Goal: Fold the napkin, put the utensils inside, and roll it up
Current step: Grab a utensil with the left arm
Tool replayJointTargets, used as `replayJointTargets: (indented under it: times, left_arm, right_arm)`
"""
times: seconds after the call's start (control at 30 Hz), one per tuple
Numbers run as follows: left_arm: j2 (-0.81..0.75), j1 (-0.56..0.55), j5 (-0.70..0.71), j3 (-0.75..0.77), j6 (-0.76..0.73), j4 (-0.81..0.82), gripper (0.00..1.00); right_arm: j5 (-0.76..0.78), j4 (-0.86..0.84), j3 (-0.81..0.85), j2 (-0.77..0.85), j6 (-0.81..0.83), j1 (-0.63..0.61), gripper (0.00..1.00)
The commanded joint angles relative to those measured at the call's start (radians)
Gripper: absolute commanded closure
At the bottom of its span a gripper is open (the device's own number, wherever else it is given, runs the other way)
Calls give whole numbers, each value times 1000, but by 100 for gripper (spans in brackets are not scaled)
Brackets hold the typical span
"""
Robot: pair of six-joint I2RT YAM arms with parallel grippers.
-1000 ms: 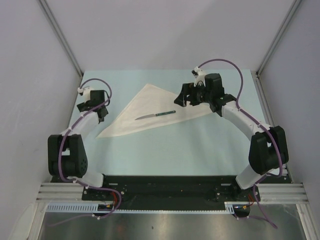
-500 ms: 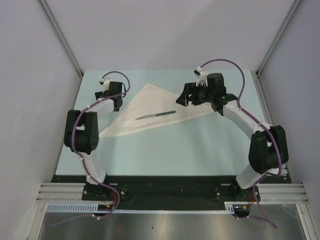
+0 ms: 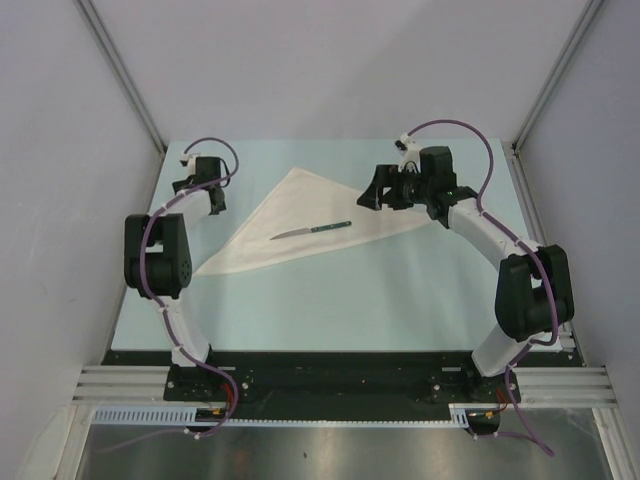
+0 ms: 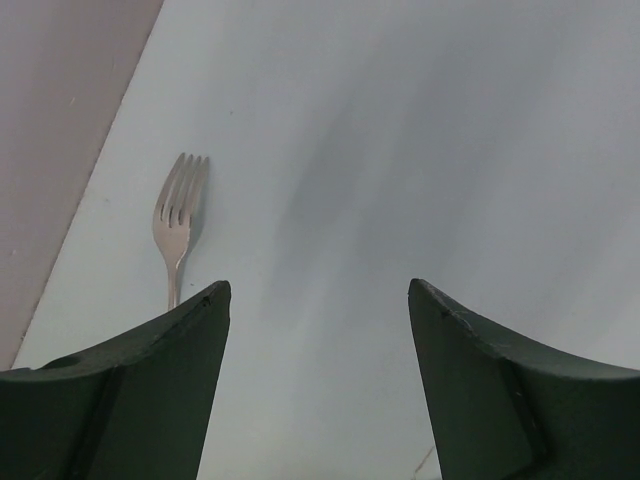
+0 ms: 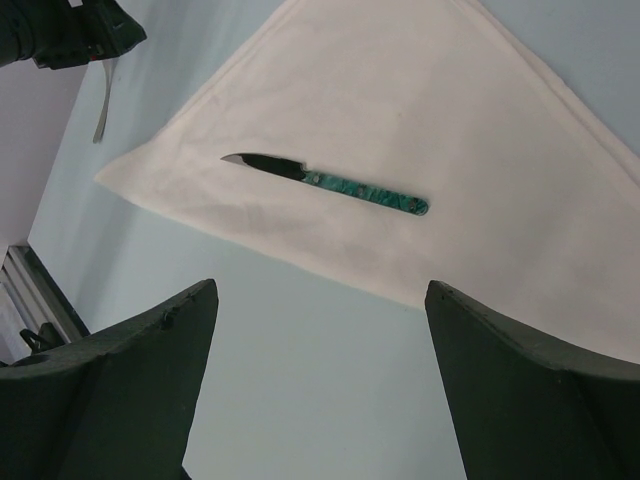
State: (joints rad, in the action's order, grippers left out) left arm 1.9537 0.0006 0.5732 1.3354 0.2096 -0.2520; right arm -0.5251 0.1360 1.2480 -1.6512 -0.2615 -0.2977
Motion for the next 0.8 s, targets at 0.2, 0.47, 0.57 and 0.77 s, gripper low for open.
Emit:
replayJointTargets:
  times: [0.2,0.47,0.57,0.77]
  left_arm:
    - [-27,82,-49,5,95,-50,26]
    - [-78,105,-15,-76,296,-166,27]
    - [-110,137,-90,-96,358,-181,27]
    - [-214,171,-58,-182,545,-242,13]
  right_arm:
    - [-39,-50,4,-21,-24,20,10]
    - [-46,-47,1,-27,-25,28,10]
    - [-46,-45,-2,-21,-22,26,10]
    - [-39,-41,-13,-18,-16,28,10]
